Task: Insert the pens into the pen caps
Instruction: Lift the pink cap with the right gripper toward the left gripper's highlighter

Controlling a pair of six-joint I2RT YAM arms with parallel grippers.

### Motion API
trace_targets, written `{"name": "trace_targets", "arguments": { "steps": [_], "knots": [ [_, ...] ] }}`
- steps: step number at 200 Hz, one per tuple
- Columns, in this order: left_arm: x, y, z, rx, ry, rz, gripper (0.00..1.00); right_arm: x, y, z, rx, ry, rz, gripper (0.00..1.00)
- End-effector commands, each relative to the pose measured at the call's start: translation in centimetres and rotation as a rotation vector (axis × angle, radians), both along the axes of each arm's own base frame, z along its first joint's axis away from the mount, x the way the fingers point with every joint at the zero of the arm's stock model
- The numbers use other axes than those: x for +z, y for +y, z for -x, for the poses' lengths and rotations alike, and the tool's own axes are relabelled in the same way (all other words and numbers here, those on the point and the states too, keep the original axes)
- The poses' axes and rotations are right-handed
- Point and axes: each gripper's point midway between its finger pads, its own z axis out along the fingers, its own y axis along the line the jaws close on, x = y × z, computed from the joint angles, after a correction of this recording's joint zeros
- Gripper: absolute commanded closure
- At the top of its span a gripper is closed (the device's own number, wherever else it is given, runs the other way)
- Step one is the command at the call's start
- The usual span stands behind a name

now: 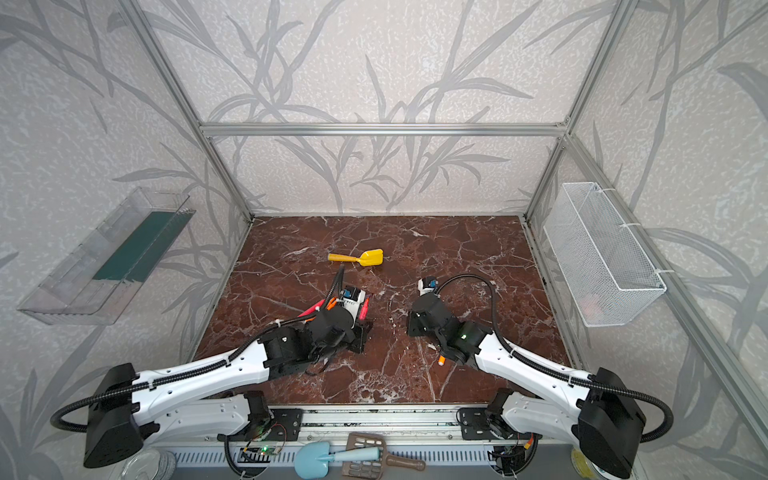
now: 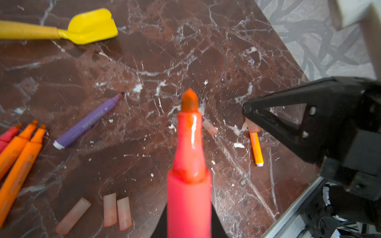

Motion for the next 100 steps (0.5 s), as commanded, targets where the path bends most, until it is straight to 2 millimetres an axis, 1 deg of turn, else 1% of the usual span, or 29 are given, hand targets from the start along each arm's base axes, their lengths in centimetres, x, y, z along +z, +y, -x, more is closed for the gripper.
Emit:
{"name": "trace_targets", "arguments": {
  "steps": [1, 12, 29, 47, 60, 71, 86, 100],
  "knots": [
    [2.4, -0.6, -1.1, -0.007, -0.038, 0.004, 1.0, 4.3, -0.7, -1.1, -0.072, -0.101, -0.158, 0.92],
    [2.0, -1.0, -0.9, -0.018, -0.01, -0.006, 1.0, 5.5, -0.9, -1.1, -0.073, -0.14, -0.196, 0.9],
    [0.2, -0.8, -0.8, -0.002, 0.029, -0.034, 1.0, 6.5, -1.3, -1.0, -0.066, -0.169, -0.205, 0.9],
    [-1.8, -0.6, -0.3, 0.01, 0.055, -0.016, 1.0, 6.3, -0.9, -0.4, -0.015, -0.177, -0.218, 0.9],
    [-3.0, -1.3, 0.5, -0.02, 0.065, 0.048, 1.0, 5.8, -0.8, 0.3, 0.018, -0.171, -0.227, 0.9],
    [-3.3, -2.3, 0.9, -0.058, 0.063, 0.119, 1.0, 5.7, -0.9, 0.7, 0.028, -0.172, -0.243, 0.9],
    [-3.4, -3.0, 0.9, -0.066, 0.049, 0.19, 1.0, 5.9, -1.4, 1.2, 0.025, -0.181, -0.263, 0.9],
    [-3.3, -3.5, 1.1, -0.079, 0.067, 0.208, 1.0, 6.2, -2.1, 1.7, 0.011, -0.178, -0.262, 0.9]
  ]
}}
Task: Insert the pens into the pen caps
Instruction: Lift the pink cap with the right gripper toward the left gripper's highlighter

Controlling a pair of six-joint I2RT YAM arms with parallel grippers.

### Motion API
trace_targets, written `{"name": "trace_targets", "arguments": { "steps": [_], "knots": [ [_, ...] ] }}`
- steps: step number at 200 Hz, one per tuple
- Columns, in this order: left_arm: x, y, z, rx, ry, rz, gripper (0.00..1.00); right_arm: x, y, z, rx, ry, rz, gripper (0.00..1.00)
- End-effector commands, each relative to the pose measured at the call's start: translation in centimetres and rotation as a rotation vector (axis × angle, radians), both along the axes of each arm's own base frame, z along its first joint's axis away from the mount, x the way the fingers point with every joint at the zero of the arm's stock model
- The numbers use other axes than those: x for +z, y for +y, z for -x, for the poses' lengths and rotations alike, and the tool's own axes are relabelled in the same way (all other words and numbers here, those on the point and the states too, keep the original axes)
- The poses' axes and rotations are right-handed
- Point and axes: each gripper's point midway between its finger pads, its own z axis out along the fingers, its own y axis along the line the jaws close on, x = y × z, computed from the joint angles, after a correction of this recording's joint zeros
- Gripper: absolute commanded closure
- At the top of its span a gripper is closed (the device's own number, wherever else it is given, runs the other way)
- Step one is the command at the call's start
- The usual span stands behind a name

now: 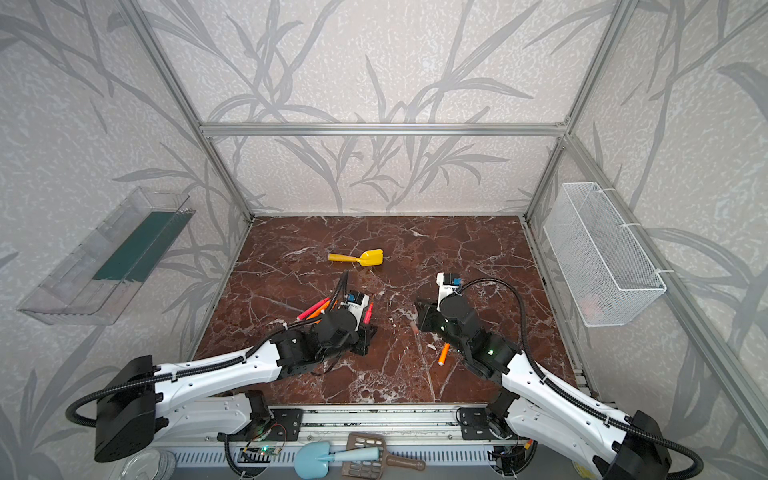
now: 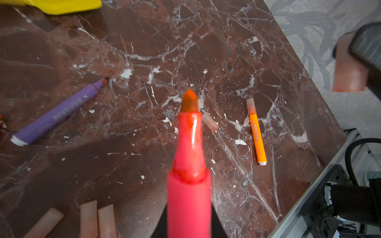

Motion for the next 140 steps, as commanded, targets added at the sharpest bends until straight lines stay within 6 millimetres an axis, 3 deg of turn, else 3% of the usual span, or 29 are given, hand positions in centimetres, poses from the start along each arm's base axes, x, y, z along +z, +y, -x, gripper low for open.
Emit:
{"name": "trace_targets", "arguments": {
  "steps": [1, 41, 89, 140],
  "knots": [
    [3.2, -3.0, -0.4, -0.027, -0.027, 0.188, 1.0, 1.8, -0.6, 0.6, 0.002, -0.034, -0.041, 0.9],
    [3.6, -3.9, 1.0, -0.086, -0.002, 0.179, 1.0, 1.9, -0.9, 1.3, -0.004, -0.038, -0.133, 0.89],
    [3.4, -4.5, 1.8, -0.119, 0.017, 0.206, 1.0, 1.5, 0.9, 0.8, 0.033, -0.037, -0.263, 0.93],
    [2.6, -7.1, 2.7, -0.196, 0.061, 0.231, 1.0, 1.5, -1.0, 1.2, -0.028, -0.084, -0.343, 0.95]
  ]
}}
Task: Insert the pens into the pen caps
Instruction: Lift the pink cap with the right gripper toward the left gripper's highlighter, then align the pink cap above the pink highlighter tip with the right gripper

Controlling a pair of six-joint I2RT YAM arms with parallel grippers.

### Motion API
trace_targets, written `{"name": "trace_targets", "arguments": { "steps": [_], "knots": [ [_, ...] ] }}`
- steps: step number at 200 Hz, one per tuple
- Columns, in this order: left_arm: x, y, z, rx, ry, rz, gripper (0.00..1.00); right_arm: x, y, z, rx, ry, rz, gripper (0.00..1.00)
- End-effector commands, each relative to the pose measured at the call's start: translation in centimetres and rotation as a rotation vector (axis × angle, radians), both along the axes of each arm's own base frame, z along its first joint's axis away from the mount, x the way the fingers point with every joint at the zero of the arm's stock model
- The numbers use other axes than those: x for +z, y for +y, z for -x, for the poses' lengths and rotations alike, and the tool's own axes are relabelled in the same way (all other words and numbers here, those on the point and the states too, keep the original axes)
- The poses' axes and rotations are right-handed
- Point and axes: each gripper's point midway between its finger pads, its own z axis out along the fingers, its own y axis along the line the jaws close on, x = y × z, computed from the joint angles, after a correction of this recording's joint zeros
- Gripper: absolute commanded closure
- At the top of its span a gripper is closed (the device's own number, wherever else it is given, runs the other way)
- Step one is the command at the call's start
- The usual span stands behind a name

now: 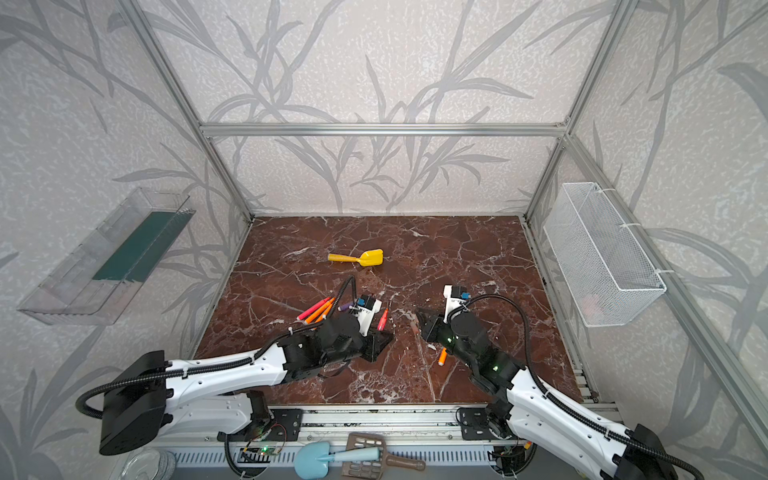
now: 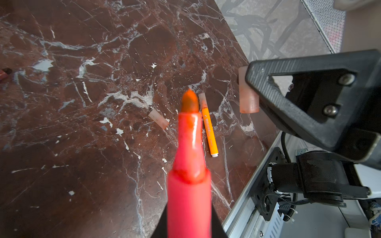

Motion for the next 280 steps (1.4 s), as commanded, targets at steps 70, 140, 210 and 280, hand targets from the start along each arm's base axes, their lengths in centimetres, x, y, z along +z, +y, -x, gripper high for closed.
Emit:
{"name": "trace_targets", "arguments": {
  "steps": [70, 140, 210, 280],
  "knots": [
    [0.1, -4.2, 0.9, -0.075, 0.023, 0.059, 1.0, 3.1, -0.4, -0.5, -0.055, -0.082, -0.2, 0.96],
    [0.2, -5.1, 1.3, -0.094, 0.031, 0.079, 1.0, 2.6, 0.4, -1.6, -0.065, -0.058, -0.179, 0.97],
    [0.7, -5.4, 1.3, -0.094, 0.023, 0.089, 1.0, 2.9, 0.8, -2.4, -0.077, -0.066, -0.2, 0.99],
    [1.1, -5.6, 1.2, -0.1, 0.013, 0.093, 1.0, 2.9, 0.9, -2.2, -0.071, -0.064, -0.212, 1.0]
  ]
}}
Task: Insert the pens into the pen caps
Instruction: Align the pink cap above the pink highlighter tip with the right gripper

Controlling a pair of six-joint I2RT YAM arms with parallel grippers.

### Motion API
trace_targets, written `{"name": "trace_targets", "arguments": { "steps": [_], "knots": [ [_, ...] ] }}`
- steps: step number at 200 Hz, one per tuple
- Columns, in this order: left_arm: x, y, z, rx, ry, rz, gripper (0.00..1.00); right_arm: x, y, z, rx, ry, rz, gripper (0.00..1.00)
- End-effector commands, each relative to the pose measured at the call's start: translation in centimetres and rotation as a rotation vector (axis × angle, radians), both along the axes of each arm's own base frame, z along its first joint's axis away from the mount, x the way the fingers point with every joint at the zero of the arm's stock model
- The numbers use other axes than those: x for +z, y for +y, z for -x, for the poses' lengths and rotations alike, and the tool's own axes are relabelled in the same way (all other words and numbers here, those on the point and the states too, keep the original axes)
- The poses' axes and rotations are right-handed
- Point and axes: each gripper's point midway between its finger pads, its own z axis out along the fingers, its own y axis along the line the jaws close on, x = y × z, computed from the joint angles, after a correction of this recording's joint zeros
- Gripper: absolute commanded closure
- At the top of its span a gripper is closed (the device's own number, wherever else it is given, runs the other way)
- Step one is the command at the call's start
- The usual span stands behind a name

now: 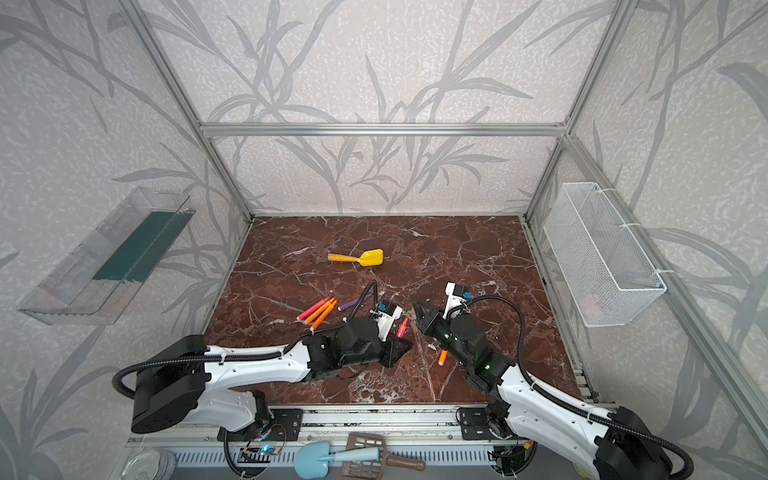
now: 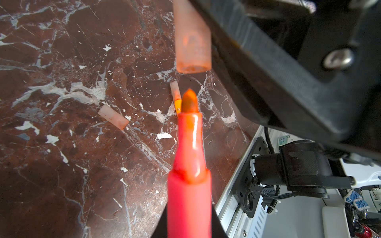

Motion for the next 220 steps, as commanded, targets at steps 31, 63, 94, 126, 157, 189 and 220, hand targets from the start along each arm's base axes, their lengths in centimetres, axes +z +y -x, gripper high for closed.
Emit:
{"name": "trace_targets", "arguments": {
  "steps": [31, 63, 94, 126, 157, 189, 220],
  "knots": [
    [1.7, -0.9, -0.3, -0.004, -0.02, 0.043, 1.0, 2.4, 0.2, -0.4, -0.004, -0.042, -0.061, 1.0],
    [1.8, -0.9, -0.3, -0.002, -0.024, 0.045, 1.0, 2.3, 0.3, -0.4, -0.001, -0.037, -0.066, 1.0],
    [1.6, -0.9, -0.4, 0.002, -0.026, 0.04, 1.0, 2.6, 0.7, -0.2, 0.02, -0.038, -0.088, 1.0],
    [1.5, -1.0, -0.4, 0.0, -0.025, 0.041, 1.0, 2.5, 0.8, 0.1, 0.037, -0.031, -0.104, 1.0],
    [1.7, -1.1, -0.5, 0.0, -0.029, 0.043, 1.0, 2.3, 1.0, 0.4, 0.049, -0.023, -0.123, 1.0],
    [1.8, -1.1, -0.5, -0.001, -0.031, 0.045, 1.0, 1.8, 1.1, 0.5, 0.054, -0.011, -0.123, 1.0],
    [1.8, -1.3, -0.5, -0.003, -0.032, 0.045, 1.0, 1.4, 1.3, 0.5, 0.06, -0.001, -0.123, 1.0]
  ]
}}
